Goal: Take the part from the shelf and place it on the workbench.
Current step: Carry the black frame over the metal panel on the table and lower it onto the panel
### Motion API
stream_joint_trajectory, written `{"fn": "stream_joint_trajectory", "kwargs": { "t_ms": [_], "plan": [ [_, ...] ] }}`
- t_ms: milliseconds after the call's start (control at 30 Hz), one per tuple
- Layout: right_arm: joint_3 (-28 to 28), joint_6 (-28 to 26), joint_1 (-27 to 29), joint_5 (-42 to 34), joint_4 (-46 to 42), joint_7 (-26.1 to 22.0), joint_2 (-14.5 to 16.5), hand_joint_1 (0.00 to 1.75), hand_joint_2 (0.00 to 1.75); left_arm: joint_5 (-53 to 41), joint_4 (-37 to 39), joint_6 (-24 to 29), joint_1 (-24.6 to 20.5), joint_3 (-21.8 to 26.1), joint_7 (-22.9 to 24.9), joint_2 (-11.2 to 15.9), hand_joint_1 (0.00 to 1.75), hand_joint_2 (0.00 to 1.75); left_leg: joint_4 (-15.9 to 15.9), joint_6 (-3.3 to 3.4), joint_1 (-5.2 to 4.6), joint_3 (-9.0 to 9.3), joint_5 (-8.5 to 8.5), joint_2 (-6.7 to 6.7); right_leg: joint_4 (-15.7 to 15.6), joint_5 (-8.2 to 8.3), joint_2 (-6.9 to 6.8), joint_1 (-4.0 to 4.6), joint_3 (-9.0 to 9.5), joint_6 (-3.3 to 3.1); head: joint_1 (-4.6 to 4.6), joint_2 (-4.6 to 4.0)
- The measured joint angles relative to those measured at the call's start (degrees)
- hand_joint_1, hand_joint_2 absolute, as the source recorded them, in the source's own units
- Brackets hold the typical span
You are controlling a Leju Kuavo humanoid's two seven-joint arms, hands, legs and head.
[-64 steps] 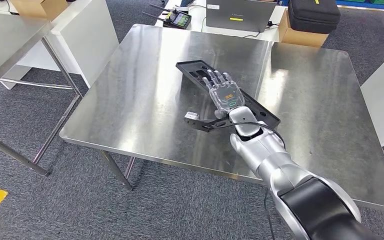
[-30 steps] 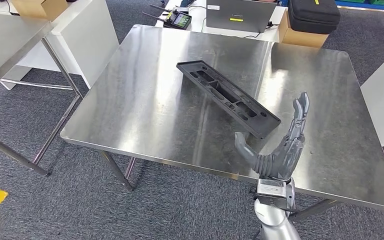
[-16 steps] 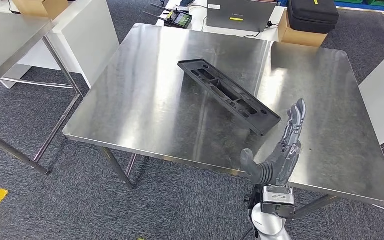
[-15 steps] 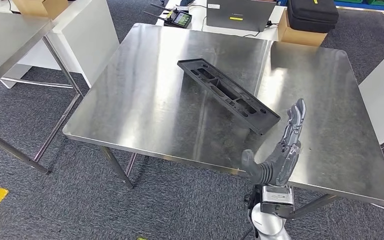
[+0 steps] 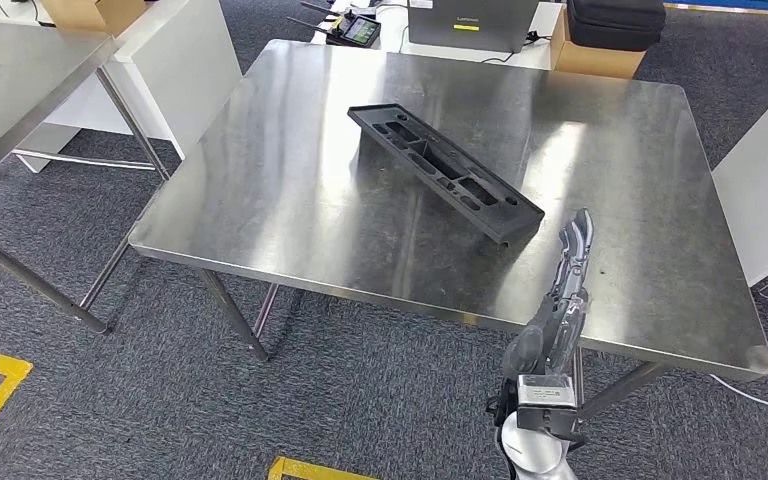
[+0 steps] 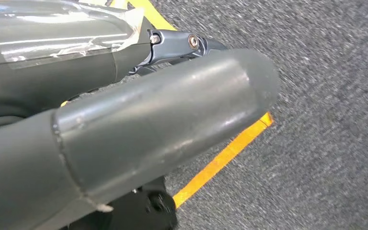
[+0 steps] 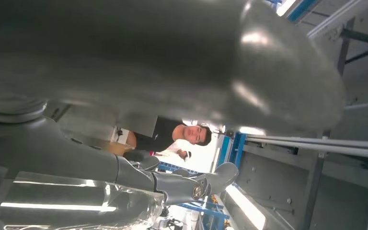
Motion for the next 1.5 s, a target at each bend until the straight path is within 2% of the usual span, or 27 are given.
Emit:
{"fn": "stream_joint_trajectory", "kwargs": {
  "t_ms": [67, 133, 200, 233, 300, 367, 400, 433, 500, 567, 600, 633, 700, 767, 833, 867, 900, 967, 1033, 1100, 1133, 1233, 1300, 1367, 1400, 1433, 1500],
  "plan": [
    [-0.1, 0.0, 0.2, -0.1, 0.2, -0.2, -0.3, 0.00, 0.00, -0.1, 0.0, 0.0, -0.1, 0.1, 0.0, 0.0, 0.00, 0.00, -7.7, 0.32, -0.08, 5.27, 1.11, -0.15, 0.0, 0.50, 0.02, 0.19, -0.29, 0.63, 0.05, 0.00],
    [-0.2, 0.0, 0.3, -0.2, 0.3, -0.2, -0.5, 0.00, 0.00, -0.2, 0.0, 0.0, -0.1, 0.1, 0.0, 0.0, 0.00, 0.00, -10.2, 0.83, -0.48, 6.58, 1.06, -0.34, 0.0, 1.13, 0.03, 0.31, -0.45, 1.56, 0.11, 0.00],
    [-0.2, 0.0, 0.5, -0.3, 0.5, -0.2, -0.8, 0.00, 0.00, -0.3, 0.0, -0.1, -0.1, 0.1, 0.1, -0.1, 0.00, 0.00, -10.3, 1.75, -0.69, 5.98, 1.83, -0.21, 0.1, 1.42, 0.11, 0.33, -0.72, 2.44, 0.09, 0.00],
    [-0.3, 0.0, 0.7, -0.4, 0.5, -0.3, -1.0, 0.00, 0.00, -0.3, 0.0, -0.1, -0.1, 0.1, 0.1, -0.2, 0.00, 0.00, -10.5, 2.34, -0.73, 5.59, 2.37, -0.09, 0.8, 0.71, 0.16, 0.39, -1.23, 2.56, 0.15, 0.00],
    [-0.4, 0.0, 0.9, -0.5, 0.6, -0.3, -1.6, 0.00, 0.00, -0.5, 0.0, -0.1, -0.2, 0.1, 0.1, -0.3, 0.00, 0.00, -10.8, 3.39, -0.83, 4.41, 3.58, 0.15, 5.6, -3.42, 0.24, 0.55, -3.23, 1.81, 0.36, 0.00],
    [-0.5, -0.2, 1.1, -0.6, 0.8, -0.3, -2.1, 0.00, 0.00, -0.9, 0.0, -0.1, -0.1, 0.1, 0.1, -0.3, 0.00, 0.00, -10.7, 3.93, -1.31, 2.78, 4.74, 0.23, 13.1, -7.95, 0.25, 0.69, -5.40, 1.09, 0.54, 0.01],
    [-0.5, -0.3, 1.2, -0.7, 0.9, -0.3, -2.3, 0.00, 0.00, -1.0, 0.0, -0.1, -0.1, 0.1, 0.1, -0.3, 0.00, 0.00, -10.7, 4.06, -1.56, 1.94, 5.36, 0.28, 15.8, -8.80, 0.25, 0.80, -5.71, 1.15, 0.55, 0.01],
    [-0.6, -0.4, 1.2, -0.8, 1.1, -0.3, -2.4, 0.00, 0.00, -1.1, 0.0, -0.1, -0.1, 0.1, 0.1, -0.3, 0.00, 0.00, -10.7, 4.17, -1.83, 1.15, 5.95, 0.31, 16.8, -8.52, 0.25, 0.94, -5.20, 1.42, 0.56, 0.01],
    [-0.6, -0.5, 1.2, -0.9, 1.3, -0.2, -2.7, 0.00, 0.00, -1.3, 0.0, -0.1, -0.1, 0.1, 0.1, -0.3, 0.00, 0.00, -10.6, 4.29, -2.32, -0.22, 7.11, 0.29, 12.2, -5.87, 0.25, 1.53, -0.92, 1.69, 0.58, 0.00],
    [-0.6, -0.7, 1.1, -0.9, 1.4, -0.2, -2.9, 0.00, 0.00, -1.4, 0.0, -0.1, -0.1, 0.1, 0.1, -0.4, 0.00, 0.00, -10.6, 4.16, -2.75, -1.11, 8.20, 0.24, 2.8, -4.83, 0.16, 2.39, 5.39, 0.72, 0.56, 0.01],
    [-0.6, -0.8, 1.0, -1.0, 1.5, -0.2, -2.9, 0.00, 0.00, -1.4, 0.0, -0.1, -0.1, 0.1, 0.1, -0.5, 0.00, 0.00, -10.6, 4.01, -2.85, -1.32, 8.74, 0.24, -0.5, -4.97, 0.12, 2.68, 7.26, 0.19, 0.49, 0.01],
    [-0.6, -0.9, 1.0, -1.0, 1.5, -0.2, -3.0, 0.00, 0.00, -1.5, 0.0, -0.1, -0.1, 0.1, 0.1, -0.5, 0.00, 0.00, -10.7, 3.81, -2.86, -1.46, 9.27, 0.27, -2.5, -5.20, 0.08, 2.88, 8.20, -0.23, 0.44, 0.01],
    [-0.6, -1.0, 0.9, -1.1, 1.6, -0.1, -3.1, 0.00, 0.00, -1.5, 0.0, -0.1, -0.1, 0.1, 0.2, -0.5, 0.00, 0.00, -10.7, 3.23, -2.69, -1.74, 9.95, 0.24, -3.2, -4.39, 0.00, 2.47, 7.72, -0.78, 0.36, 0.01],
    [-0.6, -1.0, 0.9, -1.4, 1.7, -0.1, -3.2, 0.00, 0.00, -1.7, 0.0, -0.1, 0.0, 0.1, 0.2, -0.4, 0.00, 0.00, -8.7, 2.37, -2.33, -2.71, 7.09, 0.10, -3.4, -3.12, -0.19, 1.75, 6.80, -1.84, 0.21, 0.01],
    [-0.6, -1.0, 1.0, -1.7, 1.9, -0.1, -3.3, 0.00, 0.00, -2.0, 0.0, -0.1, 0.1, 0.1, 0.3, -0.4, 0.00, 0.00, -2.9, 1.35, -1.56, -4.22, 0.82, 0.04, -3.4, -1.75, -0.32, 1.48, 5.41, -2.36, -0.05, 0.01],
    [-0.6, -1.0, 1.1, -1.8, 2.0, -0.1, -3.4, 0.00, 0.00, -2.1, 0.0, -0.1, 0.1, 0.1, 0.3, -0.4, 0.00, 0.00, 0.9, 0.83, -1.05, -4.88, -1.59, 0.06, -3.3, -1.08, -0.36, 1.44, 4.70, -2.30, -0.18, 0.01],
    [-0.6, -1.0, 1.2, -1.9, 2.0, -0.1, -3.4, 0.00, 0.00, -2.1, 0.0, -0.1, 0.1, 0.1, 0.4, -0.4, 0.00, 0.00, 4.2, 0.34, -0.57, -5.27, -2.60, 0.08, -3.2, -0.46, -0.39, 1.36, 3.93, -2.04, -0.16, 0.00],
    [-0.6, -1.0, 1.4, -2.0, 2.1, -0.1, -3.6, 0.00, 0.00, -2.3, 0.0, -0.2, 0.0, 0.1, 0.4, -0.4, 0.00, 0.00, 6.3, -0.57, 0.34, -3.95, -0.26, 0.13, -2.4, 0.60, -0.44, 0.99, 2.08, -1.40, -0.19, 0.00],
    [-0.6, -1.0, 1.5, -2.0, 2.1, -0.1, -3.8, 0.00, 0.00, -2.6, 0.0, -0.3, 0.0, 0.1, 0.4, -0.4, 0.00, 0.00, 0.9, -1.40, 1.11, 0.94, 2.42, 0.11, -1.1, 1.23, -0.46, 0.58, 0.08, -0.67, -0.23, 0.00],
    [-0.7, -1.0, 1.6, -2.0, 2.0, -0.1, -4.0, 0.00, 0.00, -2.8, 0.0, -0.5, -0.1, 0.0, 0.4, -0.4, 0.00, 0.00, -6.5, -1.48, 1.13, 5.86, 1.43, -0.14, 0.1, 1.79, -0.50, 0.51, -1.30, 0.20, -0.19, 0.00],
    [-0.8, -1.0, 1.7, -2.0, 2.0, -0.2, -4.1, 0.00, 0.00, -2.8, 0.0, -0.6, -0.2, 0.0, 0.4, -0.4, 0.00, 0.00, -8.7, -1.21, 0.91, 6.96, 0.52, -0.27, 0.4, 2.19, -0.52, 0.59, -1.75, 0.78, -0.19, 0.00],
    [-1.0, -1.0, 2.2, -2.1, 1.9, -0.2, -4.6, 0.00, 0.00, -3.0, 0.1, -0.6, -0.2, 0.0, 0.4, -0.4, 0.00, 0.00, -9.8, 0.85, 0.36, 5.89, 1.28, -0.14, 0.7, 2.80, -0.41, 0.67, -2.83, 2.33, -0.16, 0.00],
    [-1.1, -0.9, 2.7, -2.3, 1.9, -0.3, -5.0, 0.00, 0.00, -3.0, 0.1, -0.6, -0.2, 0.0, 0.4, -0.4, 0.00, 0.00, -10.1, 2.37, 0.21, 4.24, 2.85, 0.16, 3.9, -0.73, -0.15, 0.65, -4.36, 1.97, 0.09, 0.01],
    [-1.3, -0.8, 3.4, -2.5, 1.9, -0.5, -5.4, 0.00, 0.00, -2.9, 0.1, -0.6, -0.2, 0.0, 0.4, -0.4, 0.00, 0.00, -10.1, 2.99, -0.13, 2.26, 4.37, 0.29, 10.8, -6.21, 0.00, 0.60, -6.04, 1.20, 0.45, 0.01],
    [-1.3, -0.6, 3.8, -2.7, 1.9, -0.6, -5.6, 0.00, 0.00, -2.9, 0.1, -0.6, -0.1, 0.1, 0.4, -0.4, 0.00, 0.00, -10.0, 3.06, -0.29, 1.26, 5.20, 0.32, 14.3, -7.74, 0.03, 0.62, -6.43, 1.28, 0.56, 0.01],
    [-1.3, -0.3, 4.2, -2.8, 1.9, -0.8, -5.8, 0.00, 0.00, -2.8, 0.1, -0.6, -0.1, 0.1, 0.4, -0.4, 0.00, 0.00, -10.0, 3.09, -0.43, 0.23, 6.07, 0.34, 16.7, -7.87, 0.05, 0.68, -6.18, 1.67, 0.60, 0.00],
    [-1.3, 0.1, 4.5, -3.1, 1.9, -1.1, -6.1, 0.00, 0.00, -2.7, 0.1, -0.6, -0.1, 0.1, 0.4, -0.5, 0.00, 0.00, -9.9, 2.98, -0.68, -1.77, 7.75, 0.40, 16.1, -5.19, 0.08, 0.92, -3.18, 2.74, 0.65, 0.01]
  ]
}}
